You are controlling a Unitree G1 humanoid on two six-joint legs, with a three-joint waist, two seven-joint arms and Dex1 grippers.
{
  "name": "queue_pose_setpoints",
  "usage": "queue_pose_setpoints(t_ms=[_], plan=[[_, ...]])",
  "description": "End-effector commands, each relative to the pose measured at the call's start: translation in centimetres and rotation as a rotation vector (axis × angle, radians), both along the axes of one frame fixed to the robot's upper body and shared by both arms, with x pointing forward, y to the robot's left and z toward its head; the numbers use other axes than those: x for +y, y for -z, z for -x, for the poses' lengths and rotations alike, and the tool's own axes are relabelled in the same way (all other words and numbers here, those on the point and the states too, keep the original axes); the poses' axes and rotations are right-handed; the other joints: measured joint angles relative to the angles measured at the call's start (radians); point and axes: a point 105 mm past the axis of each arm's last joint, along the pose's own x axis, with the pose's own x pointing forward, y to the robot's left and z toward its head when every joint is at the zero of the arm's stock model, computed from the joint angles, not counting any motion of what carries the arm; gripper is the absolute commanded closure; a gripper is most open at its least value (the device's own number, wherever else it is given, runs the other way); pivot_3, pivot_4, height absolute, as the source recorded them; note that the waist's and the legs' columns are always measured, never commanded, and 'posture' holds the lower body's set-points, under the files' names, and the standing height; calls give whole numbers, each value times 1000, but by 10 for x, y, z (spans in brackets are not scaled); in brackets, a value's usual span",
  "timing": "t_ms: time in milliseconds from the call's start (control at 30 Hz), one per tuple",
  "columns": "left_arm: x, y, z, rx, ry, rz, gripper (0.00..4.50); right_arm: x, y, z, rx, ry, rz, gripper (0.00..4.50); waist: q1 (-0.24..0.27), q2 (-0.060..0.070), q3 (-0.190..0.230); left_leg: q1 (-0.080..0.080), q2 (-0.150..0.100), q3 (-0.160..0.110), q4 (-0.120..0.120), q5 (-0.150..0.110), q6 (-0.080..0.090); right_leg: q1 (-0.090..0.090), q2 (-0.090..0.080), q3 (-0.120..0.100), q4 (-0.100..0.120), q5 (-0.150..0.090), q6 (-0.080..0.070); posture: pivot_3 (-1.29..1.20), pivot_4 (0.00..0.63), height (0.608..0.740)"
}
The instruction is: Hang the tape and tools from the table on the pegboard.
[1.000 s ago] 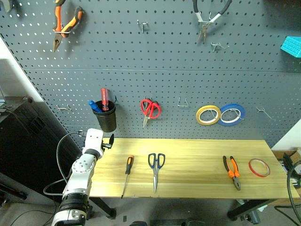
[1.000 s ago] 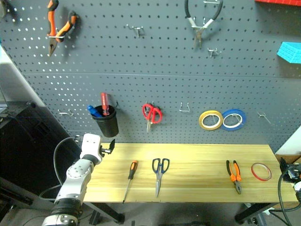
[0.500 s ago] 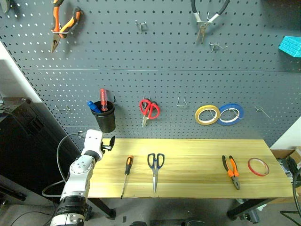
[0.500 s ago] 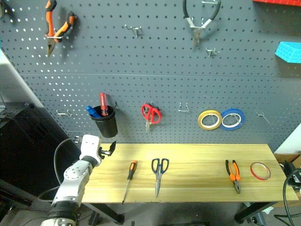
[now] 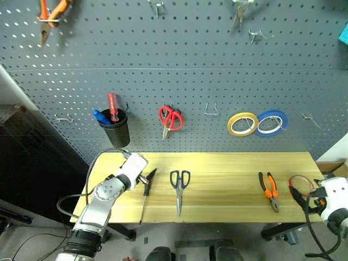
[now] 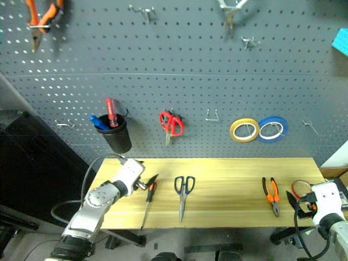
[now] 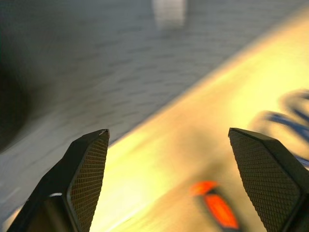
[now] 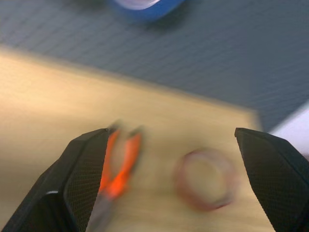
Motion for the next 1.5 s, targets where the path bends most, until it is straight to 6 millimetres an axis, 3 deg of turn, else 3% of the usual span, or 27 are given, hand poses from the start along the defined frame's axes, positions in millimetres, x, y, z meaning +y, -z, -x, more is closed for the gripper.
queue_pose_setpoints(t_ms=[33,133,233,400,500,900,1133,1300,1500], plan=[[-45,-21,15,14,260,30,315,-3,-5,-10,52,-25,13,0,-11,-1,18,-4,0,0,0,0,0,-2,0,0,-3,1,1,-75,215,740],[-66,-33,19,69,359,75,315,-13,-3,-21,85,14,31,0,-25,-7,40,-16,0,-1,1,0,1,-15,-1,-1,-3,2,1,-84,244,740],[-104,-47,28,107,515,90,315,-33,2,-38,132,64,36,0,-26,-6,57,-18,0,-1,1,1,-1,-18,-2,-1,-1,3,0,-84,258,740],[-126,-64,36,151,590,120,315,-39,2,-55,157,68,15,0,-29,-6,86,-21,1,-1,0,-2,3,-19,-3,0,-3,3,0,-72,290,740],[-142,-74,41,152,626,139,315,-44,6,-65,200,55,-6,0,-34,-7,98,-30,1,-1,3,-1,1,-28,-3,-1,-1,3,0,-62,301,740],[-153,-88,50,119,682,112,315,-65,17,-96,322,98,-2,0,-32,-12,136,-34,-1,2,5,1,0,-33,-7,-1,4,3,1,2,324,740],[-159,-91,65,105,752,104,315,-71,18,-108,360,136,20,0,-23,-15,148,-35,-1,2,5,1,-1,-36,-8,-1,6,3,1,47,326,740],[-159,-92,72,106,778,104,288,-73,22,-106,380,174,-40,1501,-18,-15,149,-36,-1,2,5,1,-1,-36,-8,-2,6,3,1,54,325,740],[-160,-94,67,97,777,110,288,-65,31,-103,395,155,-95,3635,-20,-16,150,-36,-2,2,5,1,-1,-36,-10,-2,5,3,1,42,319,740]])
